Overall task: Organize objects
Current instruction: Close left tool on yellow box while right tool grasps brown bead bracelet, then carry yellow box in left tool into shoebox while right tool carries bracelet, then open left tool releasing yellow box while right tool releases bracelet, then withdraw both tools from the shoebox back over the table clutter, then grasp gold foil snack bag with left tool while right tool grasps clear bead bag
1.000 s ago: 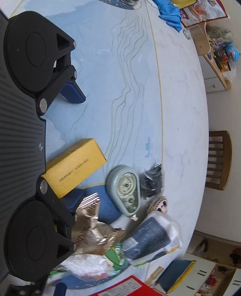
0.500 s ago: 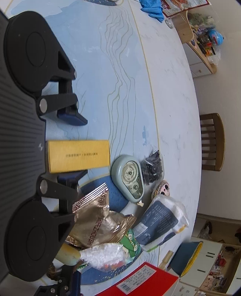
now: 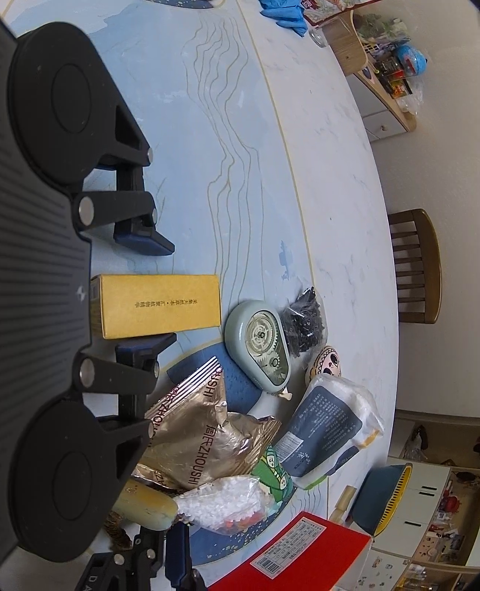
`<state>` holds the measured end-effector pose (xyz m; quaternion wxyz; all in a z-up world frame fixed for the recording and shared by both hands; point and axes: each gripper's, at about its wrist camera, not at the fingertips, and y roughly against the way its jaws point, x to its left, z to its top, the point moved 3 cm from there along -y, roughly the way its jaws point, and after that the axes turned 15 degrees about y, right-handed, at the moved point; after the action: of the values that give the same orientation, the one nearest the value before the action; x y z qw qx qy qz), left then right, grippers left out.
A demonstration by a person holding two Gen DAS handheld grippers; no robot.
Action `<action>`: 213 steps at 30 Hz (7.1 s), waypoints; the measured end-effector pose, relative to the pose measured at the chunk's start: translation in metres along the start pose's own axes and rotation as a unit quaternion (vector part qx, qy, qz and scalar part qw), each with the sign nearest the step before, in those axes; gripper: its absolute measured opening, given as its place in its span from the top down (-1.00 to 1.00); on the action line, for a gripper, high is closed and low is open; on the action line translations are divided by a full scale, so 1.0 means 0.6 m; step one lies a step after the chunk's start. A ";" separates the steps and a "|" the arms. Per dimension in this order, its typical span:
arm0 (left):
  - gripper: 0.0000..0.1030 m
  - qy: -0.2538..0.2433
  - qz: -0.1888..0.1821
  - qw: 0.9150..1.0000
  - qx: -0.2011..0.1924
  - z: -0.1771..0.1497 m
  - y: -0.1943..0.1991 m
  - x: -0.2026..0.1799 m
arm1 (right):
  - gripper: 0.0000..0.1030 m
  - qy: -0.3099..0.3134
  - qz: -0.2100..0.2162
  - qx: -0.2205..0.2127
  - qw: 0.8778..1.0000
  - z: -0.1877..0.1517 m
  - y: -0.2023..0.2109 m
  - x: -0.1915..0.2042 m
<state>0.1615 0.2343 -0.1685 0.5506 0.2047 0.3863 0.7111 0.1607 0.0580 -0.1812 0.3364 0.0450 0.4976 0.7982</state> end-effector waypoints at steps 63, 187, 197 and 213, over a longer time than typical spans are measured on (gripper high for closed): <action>0.43 -0.168 -0.107 0.979 0.049 0.061 0.019 -0.669 | 0.91 -0.220 -0.012 -0.080 0.972 -0.271 0.174 -0.537; -0.99 -0.091 -0.111 0.990 0.007 0.021 0.015 -0.085 | -0.54 -0.146 0.055 -0.028 0.987 0.018 0.062 -0.120; -0.91 -0.120 -0.142 0.982 0.022 0.014 -0.017 -0.103 | -0.15 -0.150 0.085 -0.006 0.985 0.045 0.015 -0.090; -0.25 -0.125 -0.167 0.977 0.039 0.005 -0.016 -0.108 | 0.34 -0.165 0.090 0.008 0.982 0.041 -0.006 -0.086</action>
<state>0.1897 0.1750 -0.1651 0.6970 0.2459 0.3702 0.5628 0.2123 0.0477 -0.1585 0.3400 0.2234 0.4355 0.8030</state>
